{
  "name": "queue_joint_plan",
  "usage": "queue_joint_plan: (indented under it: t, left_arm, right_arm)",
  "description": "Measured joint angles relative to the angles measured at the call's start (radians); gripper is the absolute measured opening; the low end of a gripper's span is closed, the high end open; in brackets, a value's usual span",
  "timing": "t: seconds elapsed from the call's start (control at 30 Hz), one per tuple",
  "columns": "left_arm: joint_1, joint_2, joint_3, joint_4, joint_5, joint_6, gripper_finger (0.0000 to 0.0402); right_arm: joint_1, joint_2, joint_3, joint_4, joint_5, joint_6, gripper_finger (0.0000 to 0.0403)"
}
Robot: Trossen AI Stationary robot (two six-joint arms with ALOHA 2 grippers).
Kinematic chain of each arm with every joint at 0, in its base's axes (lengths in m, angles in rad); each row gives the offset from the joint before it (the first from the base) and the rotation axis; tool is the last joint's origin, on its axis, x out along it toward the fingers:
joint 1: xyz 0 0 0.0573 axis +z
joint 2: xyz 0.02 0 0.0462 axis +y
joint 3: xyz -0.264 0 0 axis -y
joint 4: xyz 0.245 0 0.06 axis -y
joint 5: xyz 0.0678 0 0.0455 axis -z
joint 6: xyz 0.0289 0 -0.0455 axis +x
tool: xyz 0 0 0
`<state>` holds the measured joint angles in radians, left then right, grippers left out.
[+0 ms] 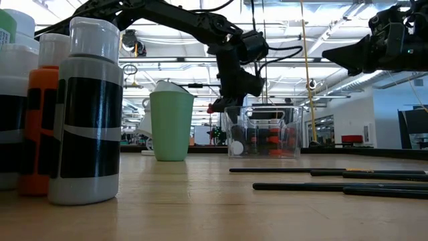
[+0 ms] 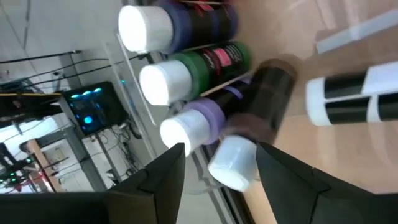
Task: Pick & Place Paint Supplies
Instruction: Put the brown paint bottle into the transparent bin
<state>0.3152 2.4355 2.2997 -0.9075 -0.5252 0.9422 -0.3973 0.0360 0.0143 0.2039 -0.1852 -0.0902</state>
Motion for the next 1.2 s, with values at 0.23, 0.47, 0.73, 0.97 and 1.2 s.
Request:
queue_joint_plan:
  t: [0.23,0.47,0.73,0.97,1.2]
  left_arm:
    - [-0.004,0.000,0.000,0.043,-0.002,-0.007,0.0172]
    - [-0.019,-0.027,0.000,0.003,-0.041,-0.076,0.0148]
    - [-0.041,-0.220,0.000,-0.119,0.033,-0.270,0.0101]
    - [-0.003,-0.563,-0.087,-0.304,0.413,-0.553,0.0008]
    - [0.026,-1.081,-0.774,0.123,0.541,-0.649,0.0002]
  right_arm:
    - [0.000,0.000,0.000,0.000,0.000,0.000,0.0004]
    - [0.000,0.000,0.000,-0.002,-0.001,0.000,0.0004]
    - [0.000,0.009,0.000,-0.010,-0.001,0.000,0.0004]
    - [0.000,0.016,0.000,-0.016,-0.002,0.018,0.0004]
    - [0.000,0.026,0.000,-0.067,-0.003,0.053,0.0004]
